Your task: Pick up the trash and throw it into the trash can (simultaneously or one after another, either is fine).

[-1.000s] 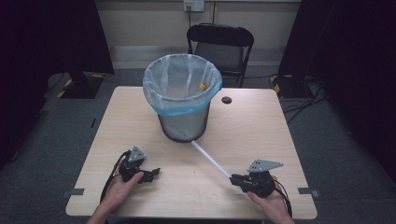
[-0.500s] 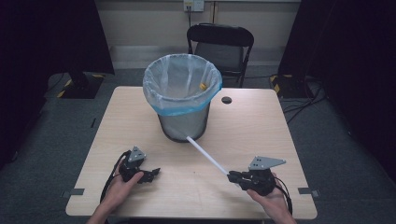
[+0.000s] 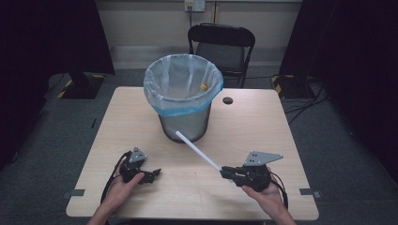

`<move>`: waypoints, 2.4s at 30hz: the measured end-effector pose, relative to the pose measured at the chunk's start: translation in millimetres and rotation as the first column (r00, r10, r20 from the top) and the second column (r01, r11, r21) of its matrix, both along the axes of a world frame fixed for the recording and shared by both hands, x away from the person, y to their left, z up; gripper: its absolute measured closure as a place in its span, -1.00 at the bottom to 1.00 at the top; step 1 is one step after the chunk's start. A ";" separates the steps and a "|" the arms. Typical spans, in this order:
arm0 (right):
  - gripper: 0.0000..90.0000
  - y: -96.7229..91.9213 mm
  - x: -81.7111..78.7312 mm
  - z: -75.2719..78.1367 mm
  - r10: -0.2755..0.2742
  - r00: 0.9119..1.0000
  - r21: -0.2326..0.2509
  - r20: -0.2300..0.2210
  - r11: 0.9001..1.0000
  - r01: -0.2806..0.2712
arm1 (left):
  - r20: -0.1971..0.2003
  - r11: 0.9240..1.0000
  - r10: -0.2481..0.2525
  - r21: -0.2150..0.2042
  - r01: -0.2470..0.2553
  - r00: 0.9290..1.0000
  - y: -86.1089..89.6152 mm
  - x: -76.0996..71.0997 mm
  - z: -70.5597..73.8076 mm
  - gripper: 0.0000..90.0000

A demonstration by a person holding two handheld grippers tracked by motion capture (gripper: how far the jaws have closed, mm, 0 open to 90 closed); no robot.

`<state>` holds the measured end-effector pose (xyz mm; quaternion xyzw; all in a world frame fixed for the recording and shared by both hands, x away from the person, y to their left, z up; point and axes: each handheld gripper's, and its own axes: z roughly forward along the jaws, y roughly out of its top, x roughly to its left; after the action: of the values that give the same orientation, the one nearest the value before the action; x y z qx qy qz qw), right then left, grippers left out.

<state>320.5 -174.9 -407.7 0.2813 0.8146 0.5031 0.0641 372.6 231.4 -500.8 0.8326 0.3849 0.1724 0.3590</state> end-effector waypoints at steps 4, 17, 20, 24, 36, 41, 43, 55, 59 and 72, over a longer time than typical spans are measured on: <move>0.80 2.9 2.0 6.3 0.009 1.000 0.017 0.017 1.000 -0.009 | 0.001 1.000 0.000 0.000 0.000 1.000 0.0 0.0 0.0 -0.70; 0.80 16.5 6.4 30.3 0.043 0.994 0.077 0.099 0.996 -0.051 | 0.000 1.000 0.000 0.000 0.000 1.000 0.0 0.0 0.0 -0.70; 0.80 20.2 8.6 35.6 0.048 0.993 0.082 0.110 0.995 -0.057 | 0.000 1.000 0.000 0.000 0.000 1.000 0.0 0.0 0.0 -0.70; 0.80 25.5 13.4 43.8 0.055 0.990 0.098 0.133 0.993 -0.068 | 0.000 1.000 0.000 0.000 0.000 1.000 0.0 0.0 0.0 -0.70; 0.80 28.3 21.8 66.0 0.033 0.982 0.132 0.186 0.989 -0.059 | 0.000 1.000 0.000 0.000 0.000 1.000 0.0 0.0 0.0 -0.70; 0.80 30.3 28.3 80.7 0.027 0.976 0.157 0.215 0.986 -0.062 | 0.000 1.000 0.000 0.000 0.000 1.000 0.0 0.0 0.0 -0.70; 0.80 35.2 35.4 89.0 0.025 0.973 0.162 0.229 0.985 -0.064 | 0.001 1.000 0.000 0.000 0.000 1.000 0.0 0.0 0.0 -0.70; 0.80 52.6 55.7 117.7 0.020 0.964 0.215 0.264 0.973 -0.079 | -0.001 1.000 -0.001 0.000 0.001 1.000 0.1 0.0 0.1 -0.70; 0.80 57.0 61.3 127.4 0.021 0.961 0.226 0.275 0.970 -0.085 | -0.001 1.000 -0.001 0.000 0.001 1.000 0.1 0.0 0.1 -0.70; 0.80 64.3 84.8 150.9 -0.007 0.959 0.236 0.283 0.970 -0.063 | -0.001 1.000 -0.001 0.000 0.001 1.000 0.1 0.0 0.1 -0.70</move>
<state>405.3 -110.6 -256.9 0.2009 0.7335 0.6347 0.1370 372.6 231.5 -500.8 0.8329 0.3846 0.1720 0.3588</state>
